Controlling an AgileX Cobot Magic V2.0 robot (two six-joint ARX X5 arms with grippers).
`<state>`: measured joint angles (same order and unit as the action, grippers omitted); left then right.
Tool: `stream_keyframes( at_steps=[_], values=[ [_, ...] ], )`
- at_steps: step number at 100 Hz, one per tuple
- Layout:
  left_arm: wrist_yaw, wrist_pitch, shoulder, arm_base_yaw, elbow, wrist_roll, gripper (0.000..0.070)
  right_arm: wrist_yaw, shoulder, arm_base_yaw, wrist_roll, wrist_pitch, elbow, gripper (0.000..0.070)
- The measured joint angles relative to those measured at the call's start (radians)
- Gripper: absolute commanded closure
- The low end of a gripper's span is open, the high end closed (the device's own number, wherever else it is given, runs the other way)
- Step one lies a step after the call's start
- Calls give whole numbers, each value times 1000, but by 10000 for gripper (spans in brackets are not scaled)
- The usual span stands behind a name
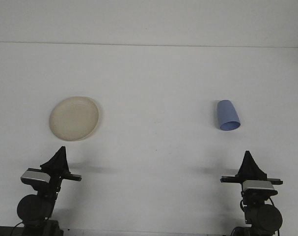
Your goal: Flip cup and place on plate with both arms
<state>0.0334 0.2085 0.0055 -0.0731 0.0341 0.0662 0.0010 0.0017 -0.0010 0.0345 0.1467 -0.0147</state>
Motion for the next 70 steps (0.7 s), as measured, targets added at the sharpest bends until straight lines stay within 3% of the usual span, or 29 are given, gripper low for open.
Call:
stream_keyframes(
  at_steps=[39,70],
  values=[
    [0,0,0,0,0,0,688,0,0,0,0,-17,-13,700],
    [0,0,0,0,0,0,688,0,2,0,0,-263,-221,700]
  ],
)
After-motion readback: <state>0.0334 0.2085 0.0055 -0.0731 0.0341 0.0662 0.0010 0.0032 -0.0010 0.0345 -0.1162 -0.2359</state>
